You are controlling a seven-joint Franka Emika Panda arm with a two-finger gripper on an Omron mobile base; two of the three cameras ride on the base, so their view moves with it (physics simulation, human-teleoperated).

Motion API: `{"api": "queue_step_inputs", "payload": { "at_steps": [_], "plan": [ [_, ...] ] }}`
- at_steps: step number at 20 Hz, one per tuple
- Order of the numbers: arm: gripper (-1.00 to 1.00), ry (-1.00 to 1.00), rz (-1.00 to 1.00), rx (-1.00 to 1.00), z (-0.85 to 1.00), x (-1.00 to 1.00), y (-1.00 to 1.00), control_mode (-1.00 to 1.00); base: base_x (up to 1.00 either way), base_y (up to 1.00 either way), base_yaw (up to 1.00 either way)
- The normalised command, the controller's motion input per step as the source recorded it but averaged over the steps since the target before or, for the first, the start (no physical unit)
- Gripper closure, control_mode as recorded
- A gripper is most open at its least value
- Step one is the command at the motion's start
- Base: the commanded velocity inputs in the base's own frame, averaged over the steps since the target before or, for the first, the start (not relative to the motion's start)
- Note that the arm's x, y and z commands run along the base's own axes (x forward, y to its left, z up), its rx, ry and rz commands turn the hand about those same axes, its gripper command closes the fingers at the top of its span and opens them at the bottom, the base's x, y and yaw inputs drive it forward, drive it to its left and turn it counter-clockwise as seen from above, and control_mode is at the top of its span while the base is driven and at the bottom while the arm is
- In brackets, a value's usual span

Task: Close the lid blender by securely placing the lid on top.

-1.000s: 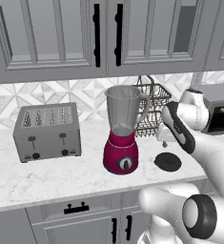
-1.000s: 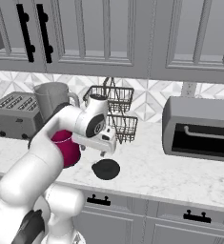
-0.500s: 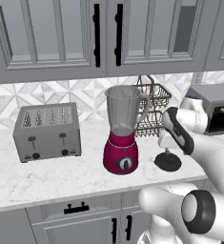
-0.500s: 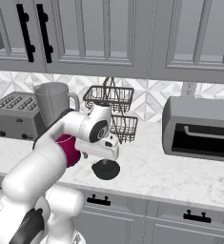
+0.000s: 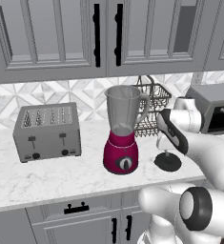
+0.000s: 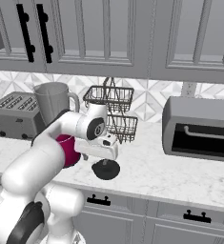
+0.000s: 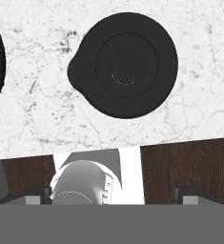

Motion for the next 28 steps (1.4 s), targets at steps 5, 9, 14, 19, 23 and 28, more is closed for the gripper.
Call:
{"api": "queue_step_inputs", "payload": {
  "at_steps": [5,9,14,19,23,28],
  "plan": [
    [-1.0,-0.03,0.0,0.01,-0.15,0.0,0.0,-1.0,0.0,0.0,0.0],
    [-1.0,-0.02,0.0,0.02,-0.33,0.06,-0.01,-1.0,0.0,0.0,0.0],
    [-1.0,0.0,0.0,0.03,-0.16,0.24,-0.11,-1.0,0.0,0.0,0.0],
    [-1.0,0.0,0.0,0.03,-0.05,0.19,-0.18,-1.0,0.0,0.0,0.0],
    [-1.0,0.0,0.0,0.02,-0.05,0.08,-0.06,-1.0,0.0,0.0,0.0],
    [-1.0,-0.03,0.0,0.04,-0.03,0.0,0.0,-1.0,0.0,0.0,0.0]
  ]
}}
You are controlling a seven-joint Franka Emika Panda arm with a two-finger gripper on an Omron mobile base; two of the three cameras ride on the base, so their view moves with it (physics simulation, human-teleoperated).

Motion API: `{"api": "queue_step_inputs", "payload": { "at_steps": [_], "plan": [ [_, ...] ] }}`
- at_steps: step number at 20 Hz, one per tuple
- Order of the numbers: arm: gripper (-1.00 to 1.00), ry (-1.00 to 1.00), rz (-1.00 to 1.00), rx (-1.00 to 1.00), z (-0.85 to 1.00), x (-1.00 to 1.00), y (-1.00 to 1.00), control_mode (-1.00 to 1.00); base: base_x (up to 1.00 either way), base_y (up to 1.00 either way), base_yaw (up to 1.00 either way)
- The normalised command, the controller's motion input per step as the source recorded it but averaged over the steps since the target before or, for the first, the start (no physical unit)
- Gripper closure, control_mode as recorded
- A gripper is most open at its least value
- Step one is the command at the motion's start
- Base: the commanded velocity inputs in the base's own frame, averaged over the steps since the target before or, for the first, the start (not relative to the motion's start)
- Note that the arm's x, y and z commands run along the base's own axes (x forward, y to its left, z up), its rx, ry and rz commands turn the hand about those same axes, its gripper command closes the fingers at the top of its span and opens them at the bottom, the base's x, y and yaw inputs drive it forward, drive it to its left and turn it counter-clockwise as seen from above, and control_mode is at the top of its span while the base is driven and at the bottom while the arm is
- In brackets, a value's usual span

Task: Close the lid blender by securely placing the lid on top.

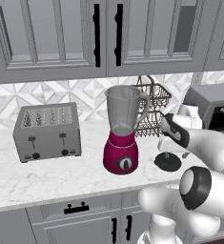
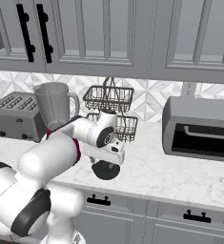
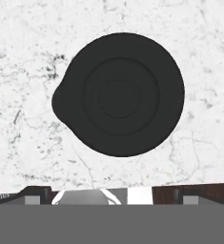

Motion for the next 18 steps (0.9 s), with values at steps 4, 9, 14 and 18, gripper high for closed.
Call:
{"api": "queue_step_inputs", "payload": {
  "at_steps": [4,9,14,18],
  "plan": [
    [-1.0,-0.04,0.0,0.03,-0.11,0.02,0.0,-1.0,0.0,0.0,0.0],
    [-1.0,-0.01,0.0,0.0,-0.33,0.05,0.0,-1.0,0.0,0.0,0.0],
    [-1.0,0.0,0.0,0.0,-0.27,0.31,0.0,-1.0,0.0,0.0,0.0],
    [-1.0,0.0,0.0,0.0,-0.22,0.36,0.0,-1.0,0.0,0.0,0.0]
  ]
}}
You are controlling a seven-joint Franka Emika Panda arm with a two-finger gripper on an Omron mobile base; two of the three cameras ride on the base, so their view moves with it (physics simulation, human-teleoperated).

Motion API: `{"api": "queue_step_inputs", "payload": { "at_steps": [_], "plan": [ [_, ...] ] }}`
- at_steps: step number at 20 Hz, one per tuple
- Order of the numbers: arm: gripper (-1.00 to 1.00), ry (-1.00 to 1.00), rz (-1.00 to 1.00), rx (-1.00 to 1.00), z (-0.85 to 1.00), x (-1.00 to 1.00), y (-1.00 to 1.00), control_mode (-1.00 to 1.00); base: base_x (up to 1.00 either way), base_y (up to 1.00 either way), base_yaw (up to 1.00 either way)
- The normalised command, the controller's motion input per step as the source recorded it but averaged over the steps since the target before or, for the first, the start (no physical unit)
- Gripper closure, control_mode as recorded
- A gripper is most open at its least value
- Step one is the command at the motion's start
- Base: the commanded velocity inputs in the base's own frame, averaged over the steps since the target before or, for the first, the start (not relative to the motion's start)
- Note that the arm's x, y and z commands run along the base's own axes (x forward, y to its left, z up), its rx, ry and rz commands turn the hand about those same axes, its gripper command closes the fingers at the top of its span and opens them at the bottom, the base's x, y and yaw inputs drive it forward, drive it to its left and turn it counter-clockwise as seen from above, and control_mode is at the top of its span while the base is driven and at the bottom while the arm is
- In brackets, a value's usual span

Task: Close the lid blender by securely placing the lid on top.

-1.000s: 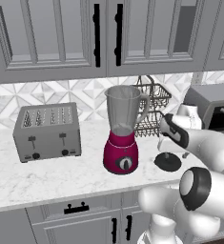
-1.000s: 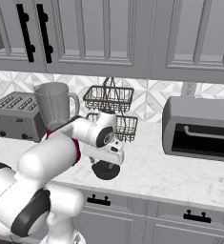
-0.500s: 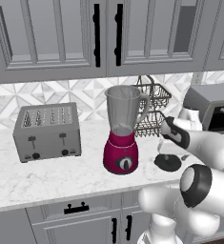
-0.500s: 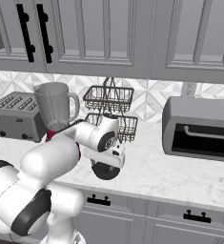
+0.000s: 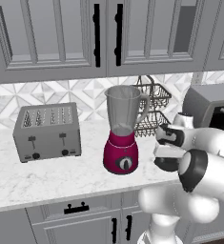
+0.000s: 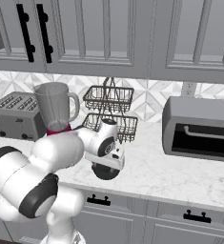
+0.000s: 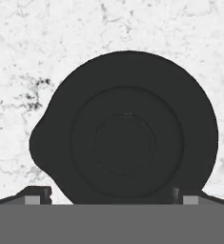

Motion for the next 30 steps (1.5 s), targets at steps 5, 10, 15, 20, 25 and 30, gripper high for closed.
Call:
{"api": "queue_step_inputs", "payload": {
  "at_steps": [5,10,15,20,25,30],
  "plan": [
    [-1.0,0.0,0.0,0.0,-0.28,0.37,0.0,-1.0,0.0,0.0,0.0],
    [-1.0,-0.01,0.0,-0.01,-0.46,0.39,0.0,-1.0,0.0,0.0,0.0],
    [-1.0,-0.01,0.0,0.0,-0.6,0.07,0.13,-1.0,0.0,0.0,0.0],
    [1.0,-0.07,0.0,-0.03,-1.0,-0.19,0.49,-1.0,0.0,0.0,0.0],
    [1.0,-0.18,0.0,0.0,-1.0,-0.42,0.5,-1.0,0.0,0.0,0.0],
    [1.0,-0.25,0.0,0.0,-0.99,-0.57,0.4,-1.0,0.0,0.0,0.0]
  ]
}}
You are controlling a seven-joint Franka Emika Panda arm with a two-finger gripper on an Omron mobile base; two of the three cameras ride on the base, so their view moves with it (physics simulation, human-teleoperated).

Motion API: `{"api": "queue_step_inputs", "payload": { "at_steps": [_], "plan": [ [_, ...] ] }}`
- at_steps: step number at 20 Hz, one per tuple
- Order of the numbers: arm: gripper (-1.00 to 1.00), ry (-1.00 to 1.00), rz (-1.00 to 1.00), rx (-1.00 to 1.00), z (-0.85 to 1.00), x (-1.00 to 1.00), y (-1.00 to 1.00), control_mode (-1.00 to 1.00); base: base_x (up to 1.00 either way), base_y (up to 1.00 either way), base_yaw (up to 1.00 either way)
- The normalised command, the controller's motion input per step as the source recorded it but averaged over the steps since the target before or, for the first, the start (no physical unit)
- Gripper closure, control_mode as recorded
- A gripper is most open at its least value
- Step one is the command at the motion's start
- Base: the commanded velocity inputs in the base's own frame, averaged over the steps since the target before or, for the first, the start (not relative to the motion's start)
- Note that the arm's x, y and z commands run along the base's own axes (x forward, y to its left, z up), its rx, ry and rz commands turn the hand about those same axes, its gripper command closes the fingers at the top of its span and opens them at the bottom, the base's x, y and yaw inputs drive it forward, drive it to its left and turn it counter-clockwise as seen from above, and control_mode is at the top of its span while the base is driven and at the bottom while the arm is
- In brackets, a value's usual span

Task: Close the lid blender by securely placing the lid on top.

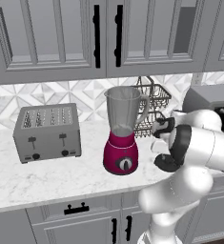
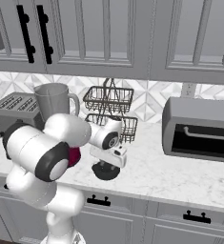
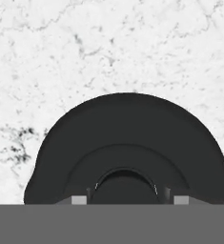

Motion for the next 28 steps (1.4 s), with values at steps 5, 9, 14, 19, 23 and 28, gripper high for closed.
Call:
{"api": "queue_step_inputs", "payload": {
  "at_steps": [5,9,14,19,23,28],
  "plan": [
    [1.0,-0.04,0.06,0.0,-0.45,-0.08,0.72,-1.0,0.0,0.0,0.0],
    [1.0,0.0,0.02,0.0,0.04,0.0,0.38,-1.0,0.0,0.0,0.0],
    [1.0,-0.01,0.0,0.0,0.54,-0.11,-0.01,-1.0,0.0,0.0,0.0],
    [1.0,-0.06,0.0,0.0,1.0,-0.13,-0.08,-1.0,0.0,0.0,0.0],
    [1.0,-0.13,0.0,0.0,0.94,-0.26,-0.12,-1.0,0.0,0.0,0.0],
    [1.0,-0.13,0.0,0.0,0.97,-0.47,-0.1,-1.0,0.0,0.0,0.0]
  ]
}}
